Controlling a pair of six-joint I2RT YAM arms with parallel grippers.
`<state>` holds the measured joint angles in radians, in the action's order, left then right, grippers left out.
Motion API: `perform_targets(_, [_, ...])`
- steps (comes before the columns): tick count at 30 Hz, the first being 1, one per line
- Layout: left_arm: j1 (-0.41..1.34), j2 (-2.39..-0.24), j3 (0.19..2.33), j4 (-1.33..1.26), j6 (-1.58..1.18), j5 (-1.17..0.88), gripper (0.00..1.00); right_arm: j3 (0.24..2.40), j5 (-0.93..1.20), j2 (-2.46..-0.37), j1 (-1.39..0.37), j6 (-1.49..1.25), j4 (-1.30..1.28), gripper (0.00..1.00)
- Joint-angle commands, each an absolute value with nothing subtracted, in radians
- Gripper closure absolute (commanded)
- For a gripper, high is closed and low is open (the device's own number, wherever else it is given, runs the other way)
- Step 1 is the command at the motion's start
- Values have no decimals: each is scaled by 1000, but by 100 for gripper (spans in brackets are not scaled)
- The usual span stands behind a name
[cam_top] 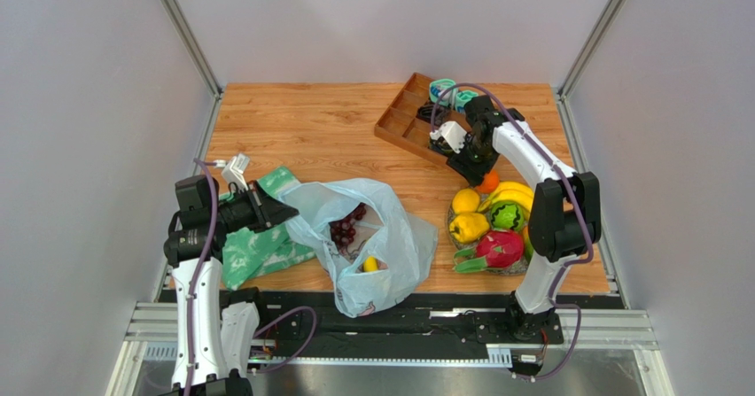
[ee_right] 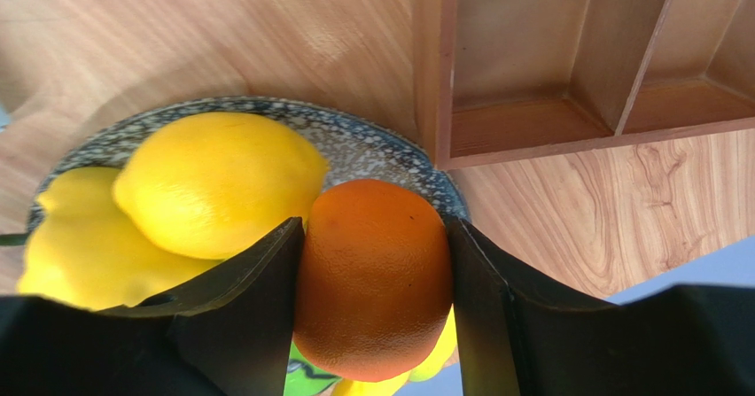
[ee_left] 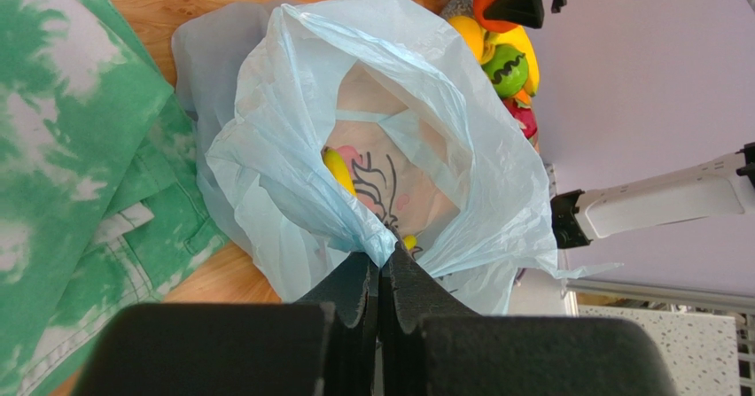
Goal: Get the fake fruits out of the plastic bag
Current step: Place the fake fruit on the plate, then adjust the plastic bag at the center of the board.
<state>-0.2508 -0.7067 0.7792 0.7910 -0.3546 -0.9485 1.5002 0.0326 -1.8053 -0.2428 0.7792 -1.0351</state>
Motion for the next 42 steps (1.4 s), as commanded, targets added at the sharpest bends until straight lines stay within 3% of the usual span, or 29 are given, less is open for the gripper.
perform_targets(1, [-268,-706,821,798,-324,-950,100,1482,11,-1825,-221,836,-977,60])
perform_targets(10, [-279,-718,824,805,-324,-954,100,1373,26,-1810,-221,867,-913,55])
perform_targets(12, [-278,-722,831,813,-316,-956,100,1364,25,-1810,-221,867,-893,48])
perform_targets(13, [-278,-723,834,815,-314,-953,100,1359,20,-1810,-221,861,-887,44])
perform_targets(14, [-279,-723,838,818,-313,-951,100,1358,15,-1809,-219,858,-882,30])
perform_targets(16, [-279,-721,836,819,-310,-950,100,1359,8,-1804,-221,853,-877,18])
perform_targets(17, [-281,-721,833,819,-310,-948,100,1361,5,-1796,-221,850,-877,1])
perform_targets(29, [-279,-716,784,769,-356,-960,100,1506,-17,-1669,-221,784,-1047,0])
perform_targets(35, [-282,-687,755,756,-367,-969,100,1804,375,-1612,-288,576,-1201,0])
perform_targets(39, [-281,-683,749,750,-367,-966,100,1960,451,-1669,-542,380,-1224,0])
perform_targets(42, [-282,-673,752,750,-373,-971,100,1996,410,-1694,-776,426,-1166,10])
